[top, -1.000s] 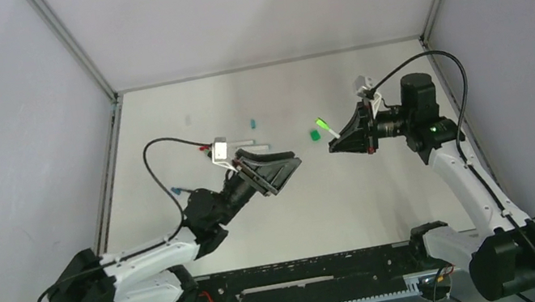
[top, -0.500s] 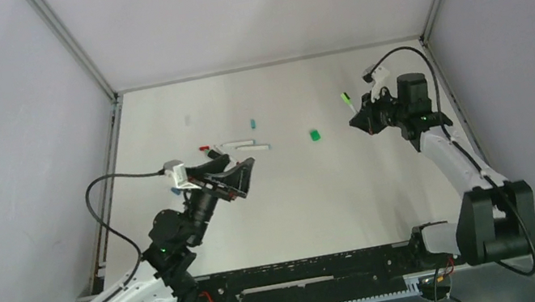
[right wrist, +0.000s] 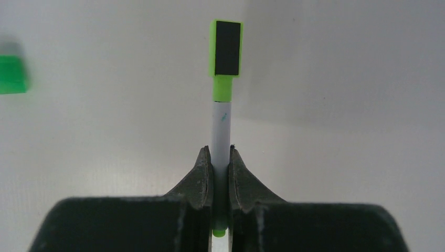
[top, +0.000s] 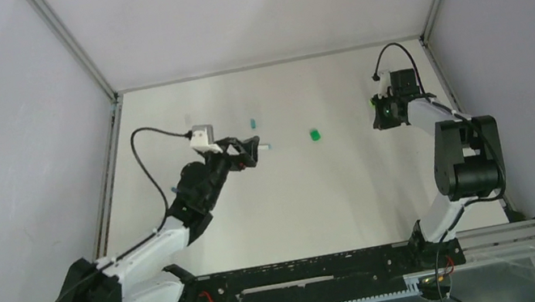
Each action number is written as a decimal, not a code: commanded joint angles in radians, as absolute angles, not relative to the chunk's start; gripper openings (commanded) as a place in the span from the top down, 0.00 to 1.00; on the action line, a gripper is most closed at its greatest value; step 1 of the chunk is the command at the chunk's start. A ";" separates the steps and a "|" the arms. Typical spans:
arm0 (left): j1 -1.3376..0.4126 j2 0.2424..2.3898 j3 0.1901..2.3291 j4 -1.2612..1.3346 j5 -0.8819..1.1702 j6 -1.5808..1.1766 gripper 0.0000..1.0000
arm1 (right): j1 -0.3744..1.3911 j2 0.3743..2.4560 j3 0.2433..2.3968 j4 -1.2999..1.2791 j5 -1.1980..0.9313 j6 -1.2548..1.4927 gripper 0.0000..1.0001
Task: Insert the pens into the pen caps
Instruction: Place the pen at the center of the board.
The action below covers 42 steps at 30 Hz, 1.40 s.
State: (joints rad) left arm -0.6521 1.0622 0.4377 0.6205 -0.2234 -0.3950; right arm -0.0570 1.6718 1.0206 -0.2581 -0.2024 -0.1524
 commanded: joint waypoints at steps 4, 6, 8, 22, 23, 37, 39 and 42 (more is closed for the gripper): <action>-0.602 1.253 0.744 0.792 -0.113 -0.315 0.06 | -0.105 1.702 1.086 -0.335 -0.181 -0.135 0.87; -0.587 1.305 0.802 0.830 -0.075 -0.314 0.05 | -0.120 1.716 1.094 -0.345 -0.186 -0.136 0.85; -0.575 1.362 0.869 0.858 -0.035 -0.318 0.06 | -0.136 1.730 1.102 -0.359 -0.196 -0.135 0.83; -0.534 1.606 1.311 0.832 0.385 -0.378 0.17 | -0.171 1.791 1.145 -0.437 -0.236 -0.155 0.73; -0.534 1.597 1.291 0.829 0.409 -0.370 0.17 | -0.176 1.788 1.148 -0.444 -0.247 -0.159 0.71; -0.424 1.589 1.528 -0.069 0.329 -0.119 0.11 | -0.204 1.699 1.179 -0.592 -0.527 -0.408 0.59; -0.438 1.598 1.586 -0.248 0.157 -0.035 0.11 | -0.207 1.687 1.179 -0.617 -0.566 -0.451 0.57; -0.448 1.620 1.627 -0.404 -0.073 0.025 0.12 | -0.211 1.675 1.179 -0.652 -0.588 -0.501 0.55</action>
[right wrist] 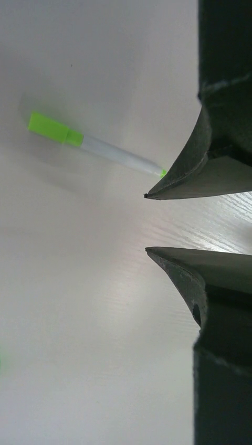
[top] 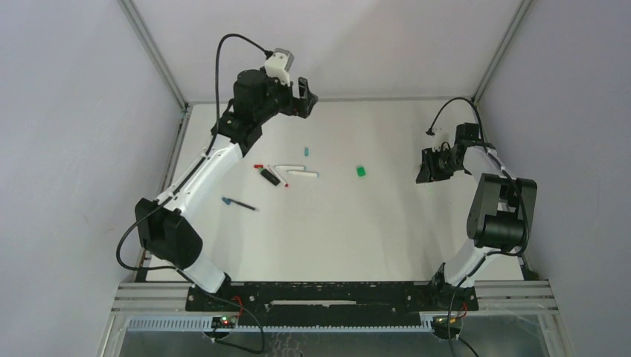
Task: Insert the pens into the pen caps
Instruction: Pick up the pen from the center of the board.
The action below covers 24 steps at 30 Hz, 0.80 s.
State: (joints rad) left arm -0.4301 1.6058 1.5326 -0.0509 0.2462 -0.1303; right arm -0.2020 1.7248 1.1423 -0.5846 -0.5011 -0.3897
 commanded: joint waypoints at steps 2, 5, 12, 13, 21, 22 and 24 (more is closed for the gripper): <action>-0.448 1.642 1.647 -0.464 -0.138 0.035 0.13 | -0.216 1.662 1.179 -0.663 -0.600 -0.511 0.53; -0.448 1.679 1.658 -0.477 -0.136 0.025 0.16 | -0.224 1.639 1.180 -0.674 -0.628 -0.521 0.51; -0.444 1.743 1.633 -0.484 -0.108 -0.067 0.47 | -0.227 1.589 1.175 -0.684 -0.717 -0.523 0.49; -0.442 1.741 1.610 -0.478 -0.106 -0.093 0.52 | -0.227 1.578 1.174 -0.688 -0.738 -0.523 0.48; -0.440 1.626 1.315 -0.317 -0.116 -0.301 0.55 | -0.212 1.371 1.151 -0.684 -0.894 -0.523 0.48; -0.440 1.603 1.274 -0.295 -0.125 -0.322 0.55 | -0.208 1.338 1.144 -0.675 -0.910 -0.518 0.48; -0.439 1.545 1.168 -0.216 -0.119 -0.374 0.55 | -0.203 1.273 1.127 -0.651 -0.948 -0.506 0.48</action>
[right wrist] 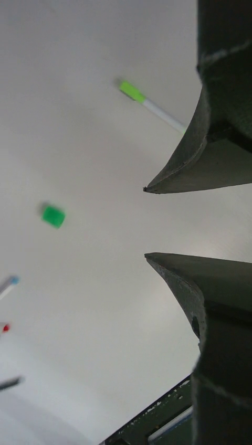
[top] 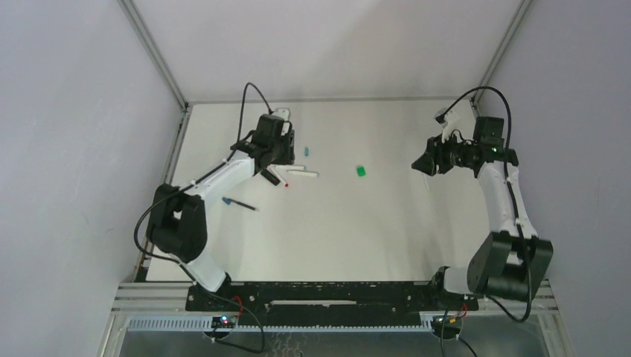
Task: Insert the pens into the pen caps
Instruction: Pick up the pen from the center of the board.
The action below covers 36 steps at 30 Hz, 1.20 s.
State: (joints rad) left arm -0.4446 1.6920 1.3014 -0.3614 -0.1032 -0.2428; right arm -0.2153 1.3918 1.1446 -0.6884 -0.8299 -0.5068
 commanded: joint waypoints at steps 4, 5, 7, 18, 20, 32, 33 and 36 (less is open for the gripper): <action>-0.436 1.453 0.996 -0.076 -0.113 -0.464 0.54 | -0.189 1.170 1.073 -0.600 -1.031 -0.486 0.48; -0.434 1.440 0.975 -0.055 -0.118 -0.484 0.53 | -0.182 1.152 1.059 -0.585 -1.044 -0.480 0.48; -0.431 1.449 0.964 -0.047 -0.133 -0.527 0.52 | -0.160 1.133 1.040 -0.573 -1.051 -0.484 0.47; -0.426 1.633 1.086 -0.222 -0.267 -0.696 0.57 | 0.019 1.139 1.026 -0.612 -0.932 -0.584 0.48; -0.426 1.645 1.079 -0.216 -0.290 -0.703 0.57 | 0.066 1.140 1.019 -0.602 -0.880 -0.598 0.48; -0.424 1.819 1.182 -0.312 -0.376 -0.713 0.56 | 0.150 1.174 1.015 -0.597 -0.781 -0.630 0.48; -0.425 1.823 1.182 -0.314 -0.377 -0.713 0.56 | 0.150 1.176 1.015 -0.597 -0.781 -0.630 0.48; -0.423 1.838 1.192 -0.323 -0.378 -0.712 0.56 | 0.150 1.182 1.015 -0.598 -0.778 -0.630 0.48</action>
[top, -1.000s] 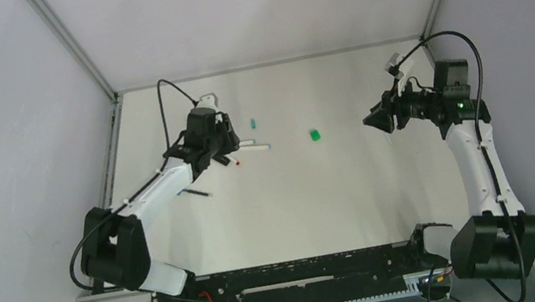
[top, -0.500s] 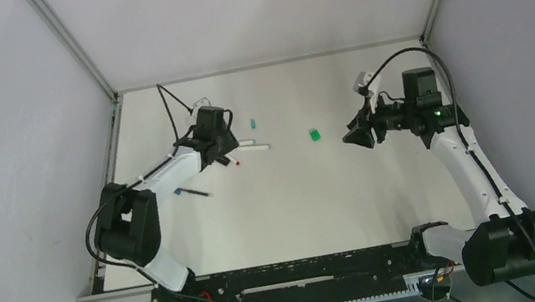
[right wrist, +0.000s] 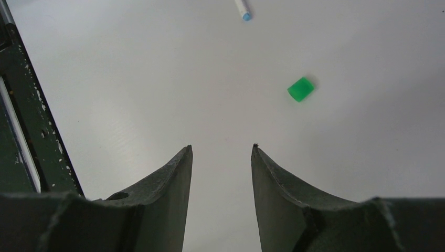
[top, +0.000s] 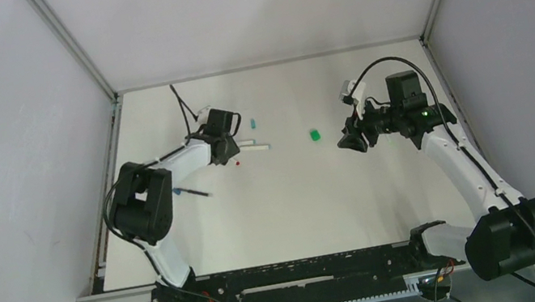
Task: Insert the pens into the pen caps
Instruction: Pick up the pen from the center of the board.
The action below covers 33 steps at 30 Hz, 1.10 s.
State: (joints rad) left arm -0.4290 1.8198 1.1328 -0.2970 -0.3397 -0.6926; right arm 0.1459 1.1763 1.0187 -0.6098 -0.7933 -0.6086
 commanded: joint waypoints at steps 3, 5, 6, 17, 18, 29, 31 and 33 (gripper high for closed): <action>-0.422 1.859 1.209 -0.341 -0.372 -0.710 0.57 | 0.150 1.183 1.015 -0.598 -0.774 -0.631 0.48; -0.422 1.870 1.218 -0.345 -0.368 -0.710 0.59 | 0.149 1.183 1.015 -0.598 -0.773 -0.632 0.48; -0.422 1.873 1.219 -0.345 -0.366 -0.710 0.59 | 0.149 1.182 1.015 -0.598 -0.773 -0.632 0.48; -0.422 1.761 1.149 -0.249 -0.343 -0.672 0.58 | 0.146 1.181 1.015 -0.599 -0.774 -0.634 0.48; -0.422 1.740 1.132 -0.228 -0.345 -0.665 0.57 | 0.146 1.181 1.015 -0.599 -0.775 -0.634 0.48; -0.410 1.825 1.243 -0.314 -0.382 -0.662 0.62 | 0.140 1.178 1.015 -0.603 -0.780 -0.636 0.48; -0.410 1.839 1.245 -0.317 -0.383 -0.669 0.62 | 0.138 1.178 1.015 -0.604 -0.783 -0.637 0.48; -0.409 1.846 1.241 -0.315 -0.382 -0.672 0.62 | 0.137 1.178 1.015 -0.604 -0.784 -0.637 0.48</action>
State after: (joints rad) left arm -0.4145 1.8297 1.1877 -0.2920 -0.3618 -0.6727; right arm 0.1432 1.1820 1.0180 -0.6102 -0.7715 -0.6231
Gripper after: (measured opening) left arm 0.383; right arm 0.523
